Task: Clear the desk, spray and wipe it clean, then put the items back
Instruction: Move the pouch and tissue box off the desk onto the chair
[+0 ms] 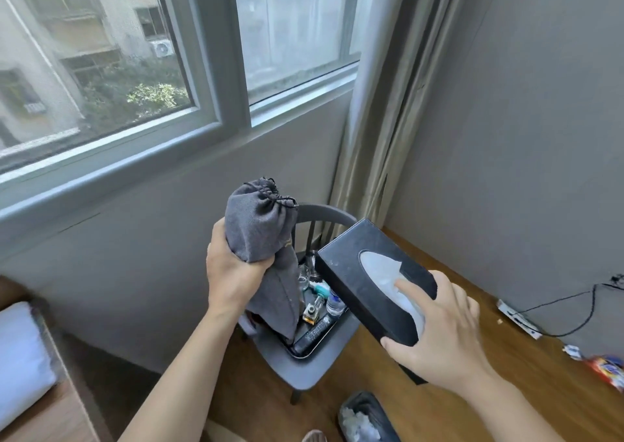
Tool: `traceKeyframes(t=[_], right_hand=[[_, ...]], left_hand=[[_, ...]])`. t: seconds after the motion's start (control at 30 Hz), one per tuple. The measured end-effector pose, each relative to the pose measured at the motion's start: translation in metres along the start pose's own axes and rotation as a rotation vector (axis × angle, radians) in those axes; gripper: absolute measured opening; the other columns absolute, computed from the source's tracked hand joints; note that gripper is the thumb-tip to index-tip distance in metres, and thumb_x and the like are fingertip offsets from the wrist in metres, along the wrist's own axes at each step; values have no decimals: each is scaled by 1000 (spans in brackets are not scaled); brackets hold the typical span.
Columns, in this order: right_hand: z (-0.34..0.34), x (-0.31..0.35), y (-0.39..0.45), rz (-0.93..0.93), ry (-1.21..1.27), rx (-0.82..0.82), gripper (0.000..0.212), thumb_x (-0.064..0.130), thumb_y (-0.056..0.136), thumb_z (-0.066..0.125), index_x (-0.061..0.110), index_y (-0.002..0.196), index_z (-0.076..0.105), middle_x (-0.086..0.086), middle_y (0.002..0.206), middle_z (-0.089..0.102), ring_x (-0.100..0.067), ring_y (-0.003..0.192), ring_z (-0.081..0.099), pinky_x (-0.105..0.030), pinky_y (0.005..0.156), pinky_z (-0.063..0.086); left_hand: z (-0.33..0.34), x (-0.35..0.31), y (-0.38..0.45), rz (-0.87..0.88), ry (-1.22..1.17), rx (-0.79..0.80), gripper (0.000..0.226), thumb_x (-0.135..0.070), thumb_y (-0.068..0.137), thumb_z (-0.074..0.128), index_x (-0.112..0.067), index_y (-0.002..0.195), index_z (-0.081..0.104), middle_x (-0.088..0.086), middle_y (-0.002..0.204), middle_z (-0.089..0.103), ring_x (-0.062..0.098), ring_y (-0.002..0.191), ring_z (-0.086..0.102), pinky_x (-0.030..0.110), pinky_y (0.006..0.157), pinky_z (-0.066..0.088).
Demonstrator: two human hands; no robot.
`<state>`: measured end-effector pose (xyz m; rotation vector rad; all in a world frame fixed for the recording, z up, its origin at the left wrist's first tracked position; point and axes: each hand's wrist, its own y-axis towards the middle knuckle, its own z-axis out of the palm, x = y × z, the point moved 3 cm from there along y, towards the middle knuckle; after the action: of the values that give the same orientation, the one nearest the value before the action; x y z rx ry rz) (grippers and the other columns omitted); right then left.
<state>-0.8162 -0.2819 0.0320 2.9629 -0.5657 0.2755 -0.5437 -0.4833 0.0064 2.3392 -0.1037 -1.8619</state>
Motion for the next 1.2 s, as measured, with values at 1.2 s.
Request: traceKeyframes(t=[1.2], right_hand=[[126,-124,395,-426,198,218,92,70,49,75,44,134,52,-5,149,39,-37,133,41,-63,105,33]], left_hand=[[305,245,145,-541,204,-708,86,-11,65,96,-13,138,51,10,138,58,31,135,45,38,112,40]])
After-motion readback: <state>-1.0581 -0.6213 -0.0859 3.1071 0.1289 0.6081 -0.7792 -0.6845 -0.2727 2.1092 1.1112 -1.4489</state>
